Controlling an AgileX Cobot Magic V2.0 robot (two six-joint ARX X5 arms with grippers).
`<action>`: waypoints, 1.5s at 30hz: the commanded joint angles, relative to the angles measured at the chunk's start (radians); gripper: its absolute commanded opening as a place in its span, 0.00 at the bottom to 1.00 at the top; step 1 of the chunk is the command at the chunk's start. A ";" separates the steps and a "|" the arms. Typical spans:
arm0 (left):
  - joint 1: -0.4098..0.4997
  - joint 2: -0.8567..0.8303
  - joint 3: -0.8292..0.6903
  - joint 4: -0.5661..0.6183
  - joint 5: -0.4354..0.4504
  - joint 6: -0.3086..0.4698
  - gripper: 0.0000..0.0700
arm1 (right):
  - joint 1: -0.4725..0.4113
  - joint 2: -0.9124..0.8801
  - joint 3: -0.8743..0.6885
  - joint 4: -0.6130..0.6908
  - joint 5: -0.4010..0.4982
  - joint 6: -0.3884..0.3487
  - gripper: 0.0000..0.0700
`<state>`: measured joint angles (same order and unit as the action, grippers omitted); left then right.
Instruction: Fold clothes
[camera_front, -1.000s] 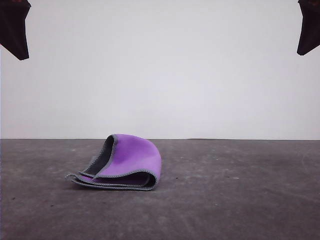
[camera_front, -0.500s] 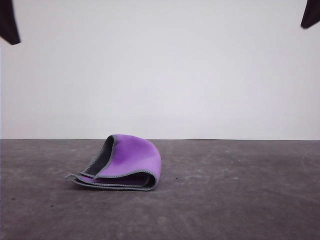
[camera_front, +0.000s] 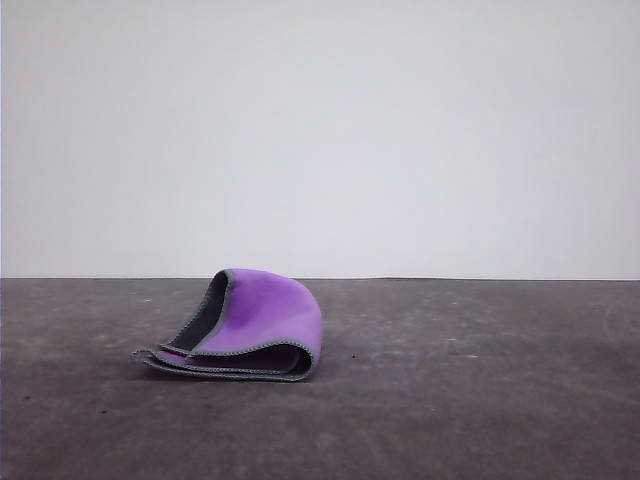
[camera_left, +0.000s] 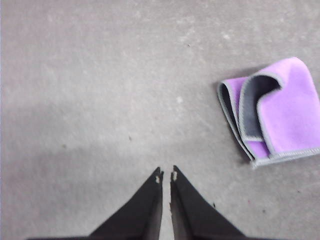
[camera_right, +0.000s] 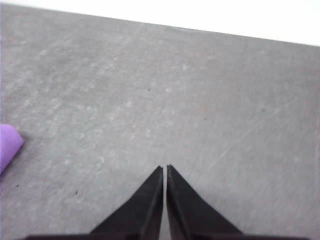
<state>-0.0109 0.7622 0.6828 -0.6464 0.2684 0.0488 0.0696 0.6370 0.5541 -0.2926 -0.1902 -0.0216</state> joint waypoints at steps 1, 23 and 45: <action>0.000 -0.041 -0.018 0.015 0.006 -0.027 0.01 | -0.002 -0.043 -0.047 0.037 -0.001 0.073 0.01; -0.003 -0.280 -0.072 -0.006 -0.040 -0.018 0.02 | -0.002 -0.137 -0.118 0.030 0.033 0.142 0.01; 0.006 -0.651 -0.557 0.357 -0.133 -0.073 0.02 | -0.002 -0.137 -0.118 0.030 0.033 0.142 0.01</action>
<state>-0.0067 0.1175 0.1309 -0.3054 0.1440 -0.0093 0.0696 0.4973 0.4316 -0.2726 -0.1604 0.1097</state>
